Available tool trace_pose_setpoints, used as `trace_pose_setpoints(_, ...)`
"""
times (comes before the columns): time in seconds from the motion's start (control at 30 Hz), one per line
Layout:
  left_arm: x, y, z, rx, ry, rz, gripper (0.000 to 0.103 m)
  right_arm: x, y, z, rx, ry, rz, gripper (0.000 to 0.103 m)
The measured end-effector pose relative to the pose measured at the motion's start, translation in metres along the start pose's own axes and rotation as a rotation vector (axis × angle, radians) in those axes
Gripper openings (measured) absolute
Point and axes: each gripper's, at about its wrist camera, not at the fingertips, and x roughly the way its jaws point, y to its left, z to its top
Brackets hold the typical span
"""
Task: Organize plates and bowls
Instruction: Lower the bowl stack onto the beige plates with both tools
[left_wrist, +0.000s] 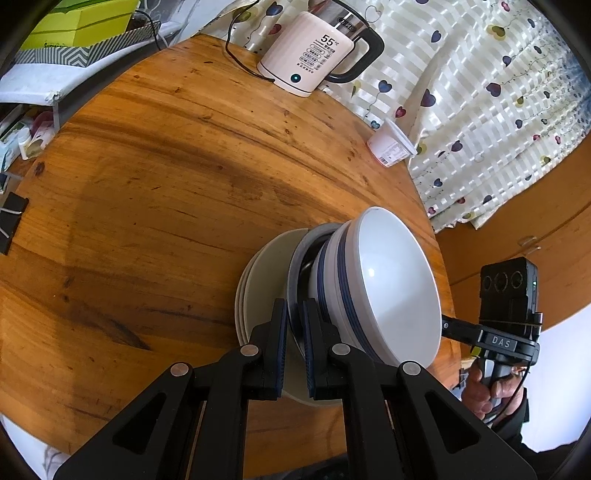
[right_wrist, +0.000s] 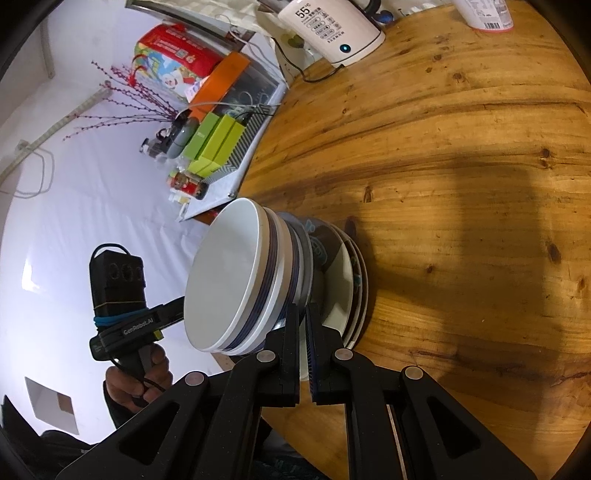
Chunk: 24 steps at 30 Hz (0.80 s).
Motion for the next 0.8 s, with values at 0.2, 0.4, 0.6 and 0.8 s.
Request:
trace_pose_setpoints(0.2,0.001,-0.002,0.000,-0.003,-0.009,0.011,0.007,0.002,0.001,0.001,-0.013,0.003,-0.011,0.007)
trace_pose_setpoints(0.4,0.001,-0.002,-0.002,-0.005,-0.026,0.014,0.007,0.001,0.005,0.000,-0.034,0.003,-0.028,0.007)
trace_pose_setpoints(0.6,-0.003,-0.005,-0.004,0.001,-0.049,0.030,0.007,-0.006,0.008,-0.003,-0.058,-0.012,-0.051,0.007)
trace_pose_setpoints(0.8,-0.011,-0.008,-0.008,0.020,-0.086,0.061,0.010,-0.014,0.012,-0.009,-0.082,-0.038,-0.080,0.013)
